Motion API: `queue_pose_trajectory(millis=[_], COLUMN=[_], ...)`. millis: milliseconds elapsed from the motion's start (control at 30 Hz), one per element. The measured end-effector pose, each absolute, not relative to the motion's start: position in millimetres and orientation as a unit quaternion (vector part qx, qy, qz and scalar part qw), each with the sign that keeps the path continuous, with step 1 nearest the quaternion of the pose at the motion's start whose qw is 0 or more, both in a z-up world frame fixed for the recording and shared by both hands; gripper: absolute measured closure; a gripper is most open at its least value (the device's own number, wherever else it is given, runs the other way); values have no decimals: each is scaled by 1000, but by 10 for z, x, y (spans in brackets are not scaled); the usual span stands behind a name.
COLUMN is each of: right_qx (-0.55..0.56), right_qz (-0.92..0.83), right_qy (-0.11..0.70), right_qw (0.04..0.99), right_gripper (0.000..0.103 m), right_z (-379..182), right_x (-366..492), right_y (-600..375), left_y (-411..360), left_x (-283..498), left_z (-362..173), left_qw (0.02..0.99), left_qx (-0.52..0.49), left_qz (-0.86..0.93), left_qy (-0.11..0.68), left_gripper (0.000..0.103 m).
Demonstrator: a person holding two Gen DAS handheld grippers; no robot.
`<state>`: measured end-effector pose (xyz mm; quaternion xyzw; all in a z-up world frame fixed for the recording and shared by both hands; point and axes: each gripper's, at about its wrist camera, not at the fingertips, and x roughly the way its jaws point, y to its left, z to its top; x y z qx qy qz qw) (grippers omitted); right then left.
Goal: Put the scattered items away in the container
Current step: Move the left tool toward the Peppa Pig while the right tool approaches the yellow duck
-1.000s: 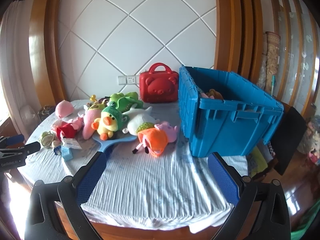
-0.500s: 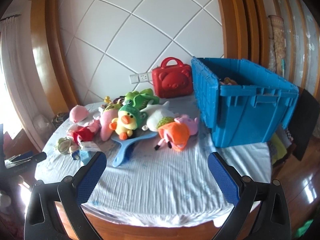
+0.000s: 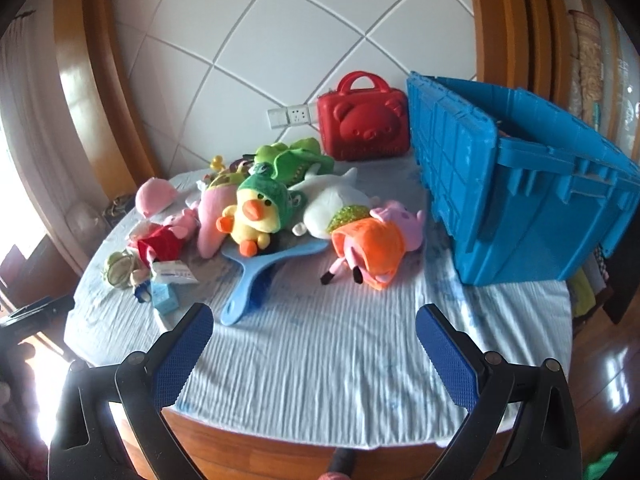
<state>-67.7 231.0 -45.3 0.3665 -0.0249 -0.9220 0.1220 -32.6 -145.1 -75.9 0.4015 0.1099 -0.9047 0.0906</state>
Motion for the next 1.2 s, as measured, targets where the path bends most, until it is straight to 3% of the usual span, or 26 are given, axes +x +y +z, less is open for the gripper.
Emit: queue_pose_trajectory(millis=[333,733,1200], right_qx=[411,431,447], right_qz=[-896,-874,-885], right_qy=[0,14,-17], right_qw=[165,223,133], right_gripper=[0,0,0], right_z=[-821,-960,-1110], right_x=[-1914,-2735,-3008], right_y=[2161,1624,727], left_y=[-1585,-1976,-2805], left_x=[-998,-1377,-2535], left_z=[-878,-920,-1281], left_qw=[169,222,111], left_qx=[424,444,489], left_qz=[-882,-859,-862], left_qy=[117,124,70], left_gripper=[16,16,16])
